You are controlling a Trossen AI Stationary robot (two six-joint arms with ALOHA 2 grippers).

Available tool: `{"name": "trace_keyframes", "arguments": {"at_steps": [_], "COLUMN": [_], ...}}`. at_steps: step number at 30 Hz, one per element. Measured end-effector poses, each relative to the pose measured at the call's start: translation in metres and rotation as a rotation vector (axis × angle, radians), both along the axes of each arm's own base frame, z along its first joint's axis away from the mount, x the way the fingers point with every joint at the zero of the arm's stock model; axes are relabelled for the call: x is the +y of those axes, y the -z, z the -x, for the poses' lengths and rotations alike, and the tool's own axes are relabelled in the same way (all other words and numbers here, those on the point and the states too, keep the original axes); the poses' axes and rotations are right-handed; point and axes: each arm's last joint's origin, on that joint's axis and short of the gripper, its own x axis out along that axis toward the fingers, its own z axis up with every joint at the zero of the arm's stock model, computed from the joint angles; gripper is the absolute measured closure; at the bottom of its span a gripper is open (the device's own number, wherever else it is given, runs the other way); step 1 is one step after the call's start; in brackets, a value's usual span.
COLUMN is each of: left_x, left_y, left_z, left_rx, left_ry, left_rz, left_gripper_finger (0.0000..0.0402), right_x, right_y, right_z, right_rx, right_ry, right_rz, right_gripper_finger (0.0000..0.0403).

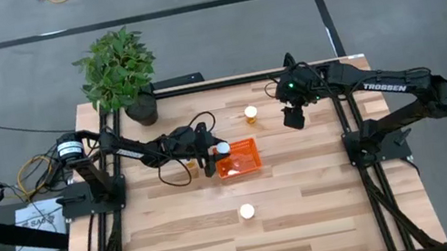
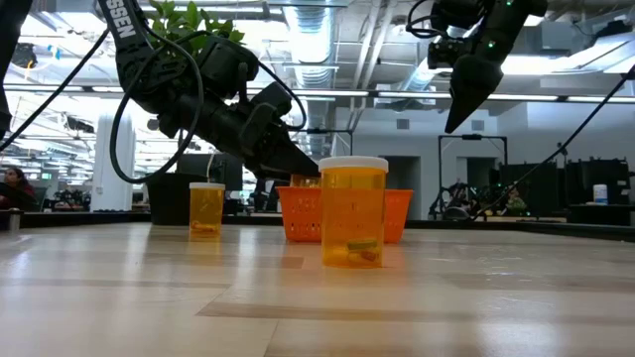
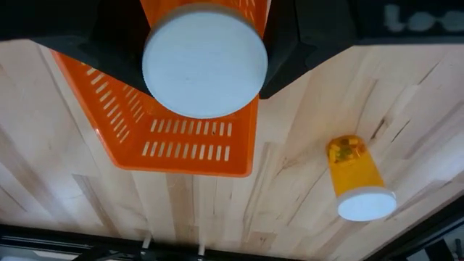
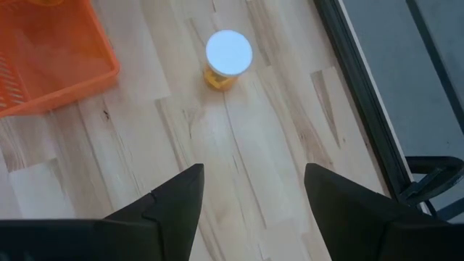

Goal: Pick and place pill bottles into a basket
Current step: Put the orange pill bottle into the orange bin

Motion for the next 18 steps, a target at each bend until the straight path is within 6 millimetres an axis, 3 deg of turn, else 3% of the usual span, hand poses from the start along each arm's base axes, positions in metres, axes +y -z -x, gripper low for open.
{"name": "trace_keyframes", "arguments": {"at_steps": [11,18], "left_x": [0.0004,0.0005], "left_y": [0.0003,0.0015], "left_z": [0.0002,0.0006], "left_rx": [0.005,0.017], "left_ry": [-0.013,-0.020], "left_rz": [-0.005,-0.005], "left_gripper_finger": [0.0156,0.0153], "right_x": [0.0000,0.0000], "right_y": [0.0000,0.0000], "right_z": [0.0000,0.0000], "right_rx": [0.000,0.000], "right_ry": [0.000,0.000], "right_rz": [0.000,0.000], "right_gripper_finger": [0.0168,0.0168]}}
